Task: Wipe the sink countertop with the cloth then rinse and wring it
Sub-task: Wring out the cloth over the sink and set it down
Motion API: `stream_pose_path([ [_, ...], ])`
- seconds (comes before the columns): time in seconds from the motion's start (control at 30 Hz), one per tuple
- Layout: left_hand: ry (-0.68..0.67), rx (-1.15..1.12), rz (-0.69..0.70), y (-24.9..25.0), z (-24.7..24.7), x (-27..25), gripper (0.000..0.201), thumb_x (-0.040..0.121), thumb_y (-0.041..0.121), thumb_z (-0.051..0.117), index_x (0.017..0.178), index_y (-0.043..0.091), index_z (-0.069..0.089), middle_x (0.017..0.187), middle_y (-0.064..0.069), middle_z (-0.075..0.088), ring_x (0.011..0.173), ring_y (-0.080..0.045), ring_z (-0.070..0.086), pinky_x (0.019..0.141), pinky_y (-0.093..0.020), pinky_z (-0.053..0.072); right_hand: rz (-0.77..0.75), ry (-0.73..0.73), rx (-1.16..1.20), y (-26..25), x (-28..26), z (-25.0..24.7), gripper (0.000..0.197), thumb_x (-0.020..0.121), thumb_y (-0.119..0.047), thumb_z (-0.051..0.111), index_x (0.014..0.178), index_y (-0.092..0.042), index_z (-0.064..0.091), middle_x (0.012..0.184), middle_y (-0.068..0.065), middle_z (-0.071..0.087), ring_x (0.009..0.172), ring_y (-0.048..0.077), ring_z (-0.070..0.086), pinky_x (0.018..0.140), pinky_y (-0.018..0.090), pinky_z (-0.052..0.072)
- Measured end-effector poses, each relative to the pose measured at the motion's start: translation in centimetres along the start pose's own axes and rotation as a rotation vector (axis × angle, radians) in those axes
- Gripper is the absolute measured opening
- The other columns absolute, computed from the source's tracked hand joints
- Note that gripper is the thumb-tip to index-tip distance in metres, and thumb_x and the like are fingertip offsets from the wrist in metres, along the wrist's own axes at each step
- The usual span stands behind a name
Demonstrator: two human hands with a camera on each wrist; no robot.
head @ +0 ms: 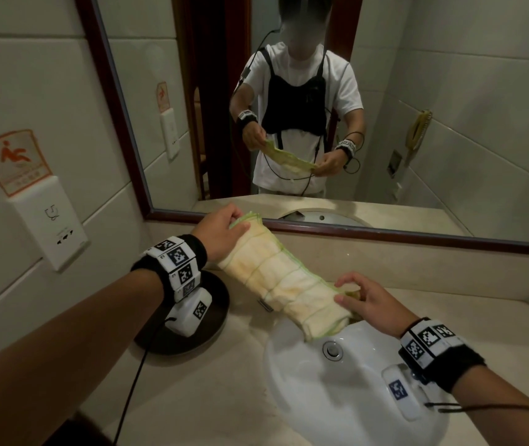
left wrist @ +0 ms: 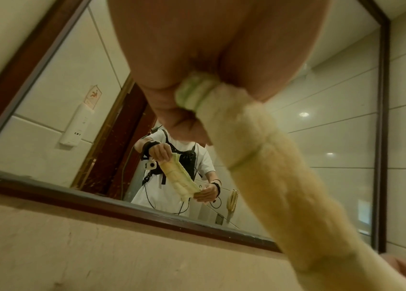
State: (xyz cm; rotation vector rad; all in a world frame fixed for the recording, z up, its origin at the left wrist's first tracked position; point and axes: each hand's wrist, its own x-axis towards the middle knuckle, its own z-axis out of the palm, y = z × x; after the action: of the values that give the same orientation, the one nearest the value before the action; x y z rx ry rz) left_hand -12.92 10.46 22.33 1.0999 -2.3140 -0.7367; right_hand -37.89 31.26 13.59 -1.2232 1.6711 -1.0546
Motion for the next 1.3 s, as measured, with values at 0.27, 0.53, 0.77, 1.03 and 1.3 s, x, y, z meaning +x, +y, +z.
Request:
stream_pose_path([
  [0.27, -0.033, -0.025, 0.258, 4.0, -0.1, -1.4, 0.01, 0.097, 0.031, 0.052, 0.094, 0.021, 0.051, 0.082, 0.004, 0.056, 0.077, -0.017, 0.054, 0.069, -0.036, 0.043, -0.026, -0.079, -0.407, -0.1, -0.2, 1.6, 0.01, 0.095, -0.023, 0.06, 0.101, -0.028, 0.054, 0.061, -0.007, 0.061, 0.055, 0.005, 0.05, 0.063, 0.025, 0.042],
  [0.53, -0.187, -0.041, 0.551, 10.5, -0.8, -3.1, 0.013, 0.096, 0.032, 0.056, 0.098, 0.019, 0.055, 0.084, 0.0, 0.061, 0.075, -0.016, 0.056, 0.07, -0.035, 0.046, 0.002, -0.267, -0.12, -5.2, -0.6, 3.5, 0.055, 0.075, -0.035, 0.082, 0.124, -0.035, 0.057, 0.115, -0.01, 0.07, 0.106, 0.006, 0.066, 0.09, 0.021, 0.051],
  [0.77, -0.127, 0.002, 0.59, 11.4, -1.7, -3.1, 0.012, 0.094, 0.034, 0.059, 0.098, 0.022, 0.059, 0.085, 0.003, 0.063, 0.076, -0.014, 0.058, 0.07, -0.033, 0.048, -0.088, -0.151, 0.163, -8.0, -0.7, 5.4, 0.032, 0.081, -0.012, 0.075, 0.112, -0.013, 0.066, 0.109, 0.008, 0.073, 0.103, 0.024, 0.069, 0.094, 0.042, 0.053],
  [1.03, -0.056, 0.12, 0.387, 7.6, -1.8, -2.2, 0.018, 0.09, 0.048, 0.058, 0.099, 0.033, 0.059, 0.09, 0.009, 0.061, 0.08, -0.012, 0.057, 0.073, -0.031, 0.048, -0.029, -0.233, 0.168, -8.4, -1.8, 6.0, 0.031, 0.084, -0.015, 0.072, 0.113, -0.008, 0.067, 0.107, 0.008, 0.074, 0.099, 0.024, 0.071, 0.091, 0.039, 0.055],
  [1.3, -0.018, 0.085, -0.017, 4.9, -0.2, -3.0, 0.026, 0.094, 0.049, 0.051, 0.094, 0.024, 0.057, 0.079, 0.007, 0.057, 0.076, -0.015, 0.055, 0.07, -0.031, 0.044, 0.003, -0.165, 0.394, -6.5, -2.3, 6.7, 0.039, 0.083, -0.018, 0.074, 0.119, -0.006, 0.064, 0.112, 0.017, 0.071, 0.105, 0.033, 0.067, 0.091, 0.045, 0.054],
])
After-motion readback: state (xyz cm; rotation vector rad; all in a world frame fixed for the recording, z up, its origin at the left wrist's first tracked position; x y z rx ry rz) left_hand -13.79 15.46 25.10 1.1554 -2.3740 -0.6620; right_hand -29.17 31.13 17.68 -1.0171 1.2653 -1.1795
